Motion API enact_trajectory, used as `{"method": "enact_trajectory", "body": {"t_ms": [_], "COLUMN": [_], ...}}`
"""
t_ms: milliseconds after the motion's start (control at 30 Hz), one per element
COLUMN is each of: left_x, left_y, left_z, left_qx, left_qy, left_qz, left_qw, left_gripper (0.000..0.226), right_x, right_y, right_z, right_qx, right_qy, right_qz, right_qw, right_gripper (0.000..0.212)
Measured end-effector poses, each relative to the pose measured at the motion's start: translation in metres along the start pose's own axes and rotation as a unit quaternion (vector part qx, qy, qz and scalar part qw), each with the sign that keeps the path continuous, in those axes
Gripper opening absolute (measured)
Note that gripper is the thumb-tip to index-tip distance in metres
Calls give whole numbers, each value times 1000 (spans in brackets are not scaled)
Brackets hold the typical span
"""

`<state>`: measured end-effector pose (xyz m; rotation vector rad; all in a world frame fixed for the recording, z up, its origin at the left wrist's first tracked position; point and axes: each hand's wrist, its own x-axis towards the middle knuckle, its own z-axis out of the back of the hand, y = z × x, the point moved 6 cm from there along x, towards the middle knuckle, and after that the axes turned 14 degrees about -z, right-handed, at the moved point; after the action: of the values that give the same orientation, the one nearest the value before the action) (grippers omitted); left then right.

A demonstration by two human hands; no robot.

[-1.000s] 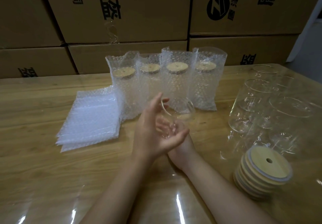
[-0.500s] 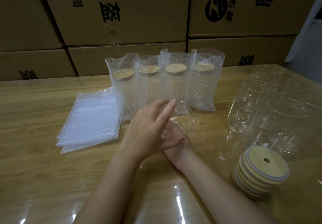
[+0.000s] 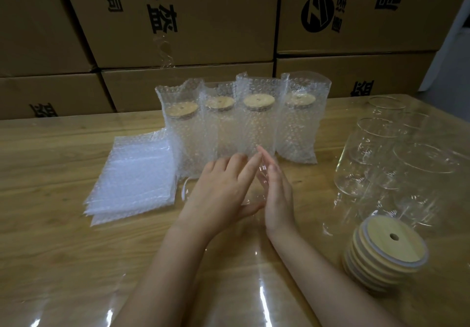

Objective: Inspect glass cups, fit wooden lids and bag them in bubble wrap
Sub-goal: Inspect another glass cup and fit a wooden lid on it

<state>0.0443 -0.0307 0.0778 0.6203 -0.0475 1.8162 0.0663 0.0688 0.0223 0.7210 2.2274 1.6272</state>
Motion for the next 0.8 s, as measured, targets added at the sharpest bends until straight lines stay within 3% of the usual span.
{"method": "enact_trajectory", "body": {"t_ms": [67,167,300,433,567,700,800], "left_x": [-2,-6,-9,-12,-13,-19,-22], "left_y": [4,13,23,29,26,28,30], "left_z": [0,0,5,7,-5,-19,-27], "left_qx": [7,-19,-82,-198,-395,-483,-517], "left_qy": [-6,-30,-126,-208,-254,-284,-297], "left_qz": [5,41,69,141,197,257,284], "left_qw": [1000,999,986,947,861,787,751], "left_gripper": [77,81,86,103,98,93,91], "right_x": [-5,-11,-17,-6,3,0,1], "right_y": [4,9,11,1,-21,-30,-36], "right_z": [-4,-10,-12,-1,-4,-11,-15], "right_qx": [-78,-165,-191,-118,-99,-154,-234], "right_qy": [8,28,23,-8,83,128,107], "right_qz": [72,152,216,122,-25,-48,-50], "right_qw": [994,974,957,985,991,979,965], "right_gripper": [46,39,40,36,40,64,99]}}
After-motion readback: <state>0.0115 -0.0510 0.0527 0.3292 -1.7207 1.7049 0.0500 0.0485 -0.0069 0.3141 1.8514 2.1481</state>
